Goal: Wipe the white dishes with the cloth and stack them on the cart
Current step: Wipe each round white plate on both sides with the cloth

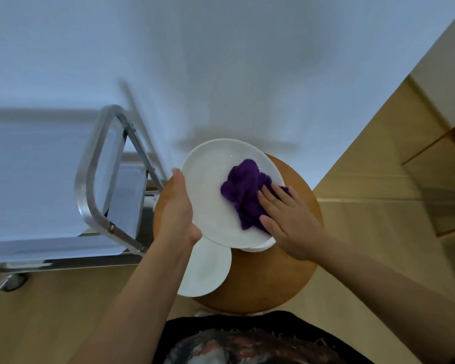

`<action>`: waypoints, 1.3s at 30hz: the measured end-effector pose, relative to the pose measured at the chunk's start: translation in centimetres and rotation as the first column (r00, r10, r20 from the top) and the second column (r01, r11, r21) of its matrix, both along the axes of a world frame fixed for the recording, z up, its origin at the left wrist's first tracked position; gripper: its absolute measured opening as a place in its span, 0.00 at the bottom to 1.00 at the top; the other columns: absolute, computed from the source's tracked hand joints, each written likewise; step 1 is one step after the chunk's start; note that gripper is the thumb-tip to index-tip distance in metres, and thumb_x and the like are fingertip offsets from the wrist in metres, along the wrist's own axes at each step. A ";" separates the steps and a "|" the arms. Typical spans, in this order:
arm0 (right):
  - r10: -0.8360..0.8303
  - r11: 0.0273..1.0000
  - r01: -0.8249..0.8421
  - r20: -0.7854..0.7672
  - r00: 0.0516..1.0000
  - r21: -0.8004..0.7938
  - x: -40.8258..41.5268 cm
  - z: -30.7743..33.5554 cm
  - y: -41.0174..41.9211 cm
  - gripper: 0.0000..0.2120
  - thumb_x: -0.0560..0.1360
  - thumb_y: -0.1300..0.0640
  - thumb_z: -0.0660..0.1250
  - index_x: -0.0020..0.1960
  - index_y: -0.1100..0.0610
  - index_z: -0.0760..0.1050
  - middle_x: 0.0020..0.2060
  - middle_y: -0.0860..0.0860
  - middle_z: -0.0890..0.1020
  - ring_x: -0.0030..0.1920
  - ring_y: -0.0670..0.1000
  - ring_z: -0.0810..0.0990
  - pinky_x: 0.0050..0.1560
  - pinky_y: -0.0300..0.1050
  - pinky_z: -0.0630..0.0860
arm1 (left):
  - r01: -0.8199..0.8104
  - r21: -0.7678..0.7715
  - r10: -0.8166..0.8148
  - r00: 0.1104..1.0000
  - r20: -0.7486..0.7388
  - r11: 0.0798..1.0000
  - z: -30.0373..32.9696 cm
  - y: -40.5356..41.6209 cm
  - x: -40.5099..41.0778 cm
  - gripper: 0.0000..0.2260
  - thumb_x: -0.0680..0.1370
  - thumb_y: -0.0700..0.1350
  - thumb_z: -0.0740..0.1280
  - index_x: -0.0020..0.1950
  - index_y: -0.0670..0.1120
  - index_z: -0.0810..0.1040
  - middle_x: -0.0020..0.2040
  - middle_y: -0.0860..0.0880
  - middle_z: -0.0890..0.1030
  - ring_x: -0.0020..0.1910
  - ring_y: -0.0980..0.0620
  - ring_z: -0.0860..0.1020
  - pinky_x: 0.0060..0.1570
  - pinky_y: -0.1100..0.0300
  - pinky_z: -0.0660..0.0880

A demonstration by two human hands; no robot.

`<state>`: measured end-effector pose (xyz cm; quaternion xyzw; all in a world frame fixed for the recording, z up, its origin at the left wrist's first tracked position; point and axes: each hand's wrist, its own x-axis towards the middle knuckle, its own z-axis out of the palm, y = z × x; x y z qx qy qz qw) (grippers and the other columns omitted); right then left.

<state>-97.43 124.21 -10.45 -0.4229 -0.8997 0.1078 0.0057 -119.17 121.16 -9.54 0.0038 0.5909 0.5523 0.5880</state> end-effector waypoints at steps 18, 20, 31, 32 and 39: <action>-0.909 0.399 0.049 -0.387 0.158 -0.916 -4.3 8.0 -1.6 0.17 0.73 0.41 0.63 0.40 0.53 0.81 0.40 0.54 0.83 0.47 0.58 0.81 0.54 0.58 0.77 | -0.007 0.158 -0.014 0.992 0.129 0.987 0.5 0.5 -1.1 0.32 0.71 0.72 0.58 0.68 0.55 0.71 0.62 0.45 0.79 0.59 0.38 0.77 0.58 0.38 0.74; -0.750 0.651 0.233 -0.565 0.343 -0.723 -3.9 9.1 -1.5 0.21 0.69 0.33 0.58 0.40 0.50 0.77 0.38 0.53 0.80 0.44 0.55 0.80 0.50 0.60 0.77 | -0.003 0.160 -0.016 0.993 0.120 0.987 1.2 0.6 -1.4 0.31 0.72 0.71 0.58 0.68 0.55 0.71 0.62 0.45 0.79 0.59 0.39 0.78 0.53 0.41 0.77; 0.296 0.952 -0.287 -0.081 0.952 0.106 -7.7 5.2 -1.5 0.33 0.80 0.40 0.48 0.76 0.55 0.41 0.76 0.53 0.40 0.69 0.46 0.28 0.62 0.36 0.21 | 0.300 0.035 -0.301 0.954 0.017 0.953 4.1 -0.5 1.4 0.35 0.72 0.74 0.52 0.60 0.50 0.80 0.55 0.45 0.83 0.56 0.44 0.80 0.56 0.48 0.76; 0.275 0.955 -0.258 -0.108 0.955 0.148 -7.8 5.3 -1.1 0.34 0.79 0.39 0.49 0.76 0.55 0.41 0.75 0.53 0.41 0.70 0.47 0.29 0.63 0.38 0.23 | 0.308 0.036 -0.309 0.951 0.015 0.951 4.3 -0.7 1.6 0.36 0.71 0.75 0.52 0.62 0.51 0.79 0.57 0.45 0.82 0.58 0.43 0.79 0.60 0.46 0.74; 0.316 0.839 -0.374 0.204 0.926 0.396 -8.2 9.9 3.0 0.37 0.67 0.27 0.50 0.62 0.52 0.72 0.46 0.51 0.79 0.45 0.54 0.76 0.48 0.49 0.70 | 0.466 0.015 -0.440 0.845 -0.305 0.885 6.6 -2.0 2.3 0.38 0.62 0.76 0.49 0.63 0.56 0.74 0.57 0.47 0.81 0.57 0.47 0.78 0.60 0.47 0.75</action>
